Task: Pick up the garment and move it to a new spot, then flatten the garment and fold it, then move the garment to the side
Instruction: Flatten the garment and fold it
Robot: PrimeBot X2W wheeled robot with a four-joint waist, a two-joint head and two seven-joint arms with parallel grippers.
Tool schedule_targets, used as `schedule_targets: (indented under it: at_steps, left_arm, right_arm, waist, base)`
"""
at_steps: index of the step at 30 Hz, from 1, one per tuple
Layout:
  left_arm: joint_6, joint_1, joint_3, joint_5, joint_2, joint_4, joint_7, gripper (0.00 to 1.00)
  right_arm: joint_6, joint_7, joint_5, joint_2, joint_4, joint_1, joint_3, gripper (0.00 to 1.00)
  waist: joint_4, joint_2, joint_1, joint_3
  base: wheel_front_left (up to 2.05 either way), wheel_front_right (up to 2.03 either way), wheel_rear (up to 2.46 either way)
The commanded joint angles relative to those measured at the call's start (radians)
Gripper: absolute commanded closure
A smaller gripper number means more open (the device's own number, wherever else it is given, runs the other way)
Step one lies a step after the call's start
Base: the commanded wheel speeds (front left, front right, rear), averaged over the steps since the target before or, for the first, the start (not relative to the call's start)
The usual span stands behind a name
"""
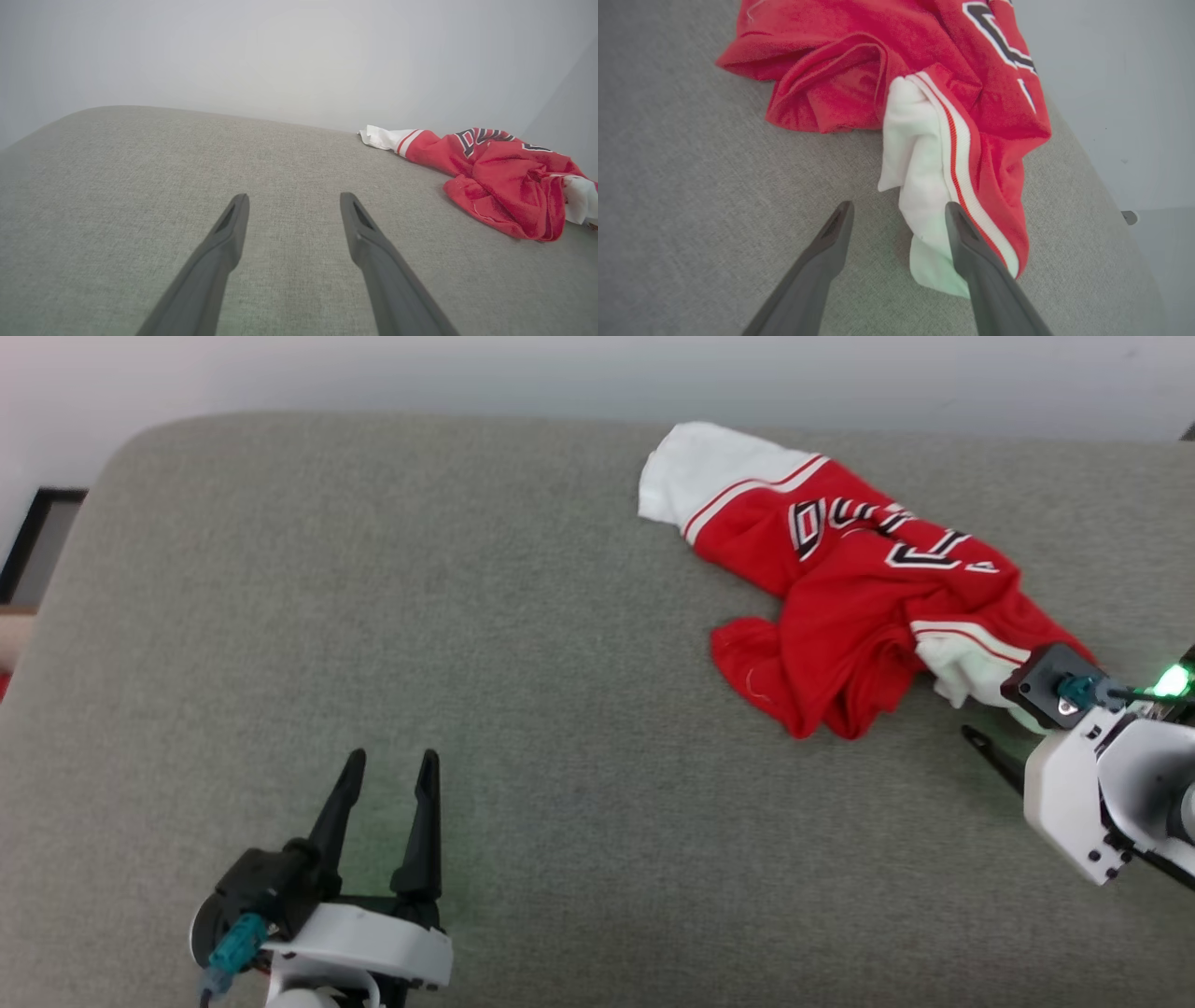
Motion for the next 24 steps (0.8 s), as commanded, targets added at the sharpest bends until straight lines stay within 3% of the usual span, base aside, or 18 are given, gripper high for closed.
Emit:
schedule_targets:
  at_steps: [1, 9, 10, 12, 15, 18, 24]
  left_arm:
    - [-0.004, -0.014, -0.001, -0.006, -0.002, 0.0, 0.0, 0.0]
    - [-0.004, -0.058, -0.033, -0.016, -0.013, 0.014, 0.0, 0.0]
    - [-0.004, -0.06, -0.034, -0.017, -0.013, 0.015, 0.0, 0.0]
    - [-0.004, -0.065, -0.033, -0.019, -0.015, 0.014, 0.0, 0.0]
    - [-0.004, -0.068, -0.036, -0.017, -0.016, 0.018, 0.0, 0.0]
    - [-0.004, -0.068, -0.04, -0.01, -0.015, 0.021, 0.0, 0.0]
    - [-0.004, -0.07, -0.04, -0.009, -0.015, 0.014, 0.0, 0.0]
  right_arm:
    - [-0.001, 0.008, -0.001, -0.007, 0.009, -0.024, 0.019, 0.0]
    - [-0.001, -0.01, -0.001, -0.018, 0.123, -0.146, 0.198, 0.0]
    - [-0.001, -0.025, -0.004, -0.011, 0.137, -0.155, 0.209, 0.05]
    - [-0.001, -0.054, -0.004, 0.003, 0.159, -0.176, 0.235, 0.98]
    - [-0.001, -0.088, 0.017, -0.011, 0.17, -0.188, 0.268, 1.0]
    - [-0.001, -0.117, 0.041, -0.073, 0.135, -0.17, 0.278, 1.0]
    - [-0.001, -0.095, 0.079, -0.268, 0.009, -0.131, 0.285, 1.0]
  waist:
    - [0.034, 0.0, -0.0001, 0.038]
    - [0.066, 0.0, -0.0001, 0.083]
    - [0.065, 0.0, -0.0001, 0.085]
    - [0.061, 0.0, -0.0001, 0.089]
    - [0.053, 0.0, -0.0001, 0.089]
    - [0.045, 0.0, -0.0001, 0.086]
    - [0.009, 0.0, -0.0001, 0.1]
  base:
    - [0.0, 0.0, 0.0]
    - [0.0, 0.0, 0.0]
    - [0.0, 0.0, 0.0]
    - [0.0, 0.0, 0.0]
    - [0.0, 0.0, 0.0]
    - [0.0, 0.0, 0.0]
    - [0.0, 0.0, 0.0]
